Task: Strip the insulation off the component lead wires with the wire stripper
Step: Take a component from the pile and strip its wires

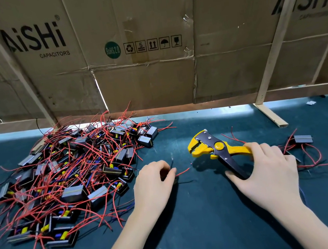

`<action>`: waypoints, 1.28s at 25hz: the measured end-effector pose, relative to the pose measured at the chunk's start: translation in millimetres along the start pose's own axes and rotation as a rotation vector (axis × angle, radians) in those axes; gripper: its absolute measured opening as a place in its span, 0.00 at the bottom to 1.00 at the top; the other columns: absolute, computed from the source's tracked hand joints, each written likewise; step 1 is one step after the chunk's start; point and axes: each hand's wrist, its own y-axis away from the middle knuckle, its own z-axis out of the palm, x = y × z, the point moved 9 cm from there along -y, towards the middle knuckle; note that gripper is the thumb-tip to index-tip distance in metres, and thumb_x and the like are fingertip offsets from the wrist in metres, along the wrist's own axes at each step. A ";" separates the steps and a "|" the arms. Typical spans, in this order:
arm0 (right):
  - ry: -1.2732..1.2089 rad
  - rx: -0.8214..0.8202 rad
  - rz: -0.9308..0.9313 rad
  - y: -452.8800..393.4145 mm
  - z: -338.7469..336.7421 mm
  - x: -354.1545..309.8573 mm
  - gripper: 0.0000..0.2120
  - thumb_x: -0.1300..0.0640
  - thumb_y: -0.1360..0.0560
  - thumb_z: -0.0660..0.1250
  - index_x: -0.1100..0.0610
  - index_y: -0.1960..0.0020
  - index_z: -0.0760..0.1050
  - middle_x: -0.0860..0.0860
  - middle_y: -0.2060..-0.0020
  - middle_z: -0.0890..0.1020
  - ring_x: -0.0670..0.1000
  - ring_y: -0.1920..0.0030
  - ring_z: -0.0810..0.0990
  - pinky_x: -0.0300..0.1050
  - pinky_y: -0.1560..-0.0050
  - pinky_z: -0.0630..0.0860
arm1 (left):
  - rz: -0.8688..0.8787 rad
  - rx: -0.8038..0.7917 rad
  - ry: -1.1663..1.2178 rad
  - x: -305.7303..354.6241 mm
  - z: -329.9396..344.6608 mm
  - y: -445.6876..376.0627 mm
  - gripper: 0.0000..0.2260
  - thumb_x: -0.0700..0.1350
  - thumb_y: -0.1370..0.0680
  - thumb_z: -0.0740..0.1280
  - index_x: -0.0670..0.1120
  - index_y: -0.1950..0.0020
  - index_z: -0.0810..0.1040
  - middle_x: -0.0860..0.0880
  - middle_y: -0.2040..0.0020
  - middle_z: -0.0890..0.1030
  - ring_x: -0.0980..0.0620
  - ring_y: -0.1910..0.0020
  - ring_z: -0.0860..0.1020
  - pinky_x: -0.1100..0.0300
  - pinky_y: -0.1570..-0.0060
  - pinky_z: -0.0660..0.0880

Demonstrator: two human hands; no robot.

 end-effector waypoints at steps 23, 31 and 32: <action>-0.005 0.012 -0.120 0.8 -16.4 -19.1 0.22 0.46 0.52 0.85 0.54 0.71 0.75 0.50 0.81 0.72 0.56 0.79 0.63 0.44 0.66 0.64 | 0.145 -0.054 0.097 16.0 3.8 1.1 0.03 0.47 0.23 0.70 0.51 0.55 0.83 0.54 0.59 0.82 0.51 0.54 0.75 0.51 0.48 0.72; -0.038 -0.002 0.008 -0.5 -8.1 -4.7 0.32 0.41 0.42 0.80 0.58 0.47 0.78 0.53 0.60 0.78 0.61 0.55 0.77 0.54 0.55 0.68 | 0.051 -0.055 -0.133 14.5 -9.7 3.6 0.23 0.71 0.32 0.64 0.56 0.49 0.75 0.57 0.59 0.72 0.55 0.55 0.75 0.56 0.55 0.73; -0.051 -0.011 0.035 -2.1 -8.7 -0.4 0.32 0.41 0.42 0.80 0.58 0.46 0.78 0.53 0.60 0.78 0.61 0.55 0.77 0.54 0.55 0.68 | 0.047 -0.113 -0.218 14.3 -6.9 3.0 0.24 0.72 0.33 0.65 0.55 0.48 0.73 0.57 0.60 0.71 0.53 0.55 0.75 0.56 0.55 0.74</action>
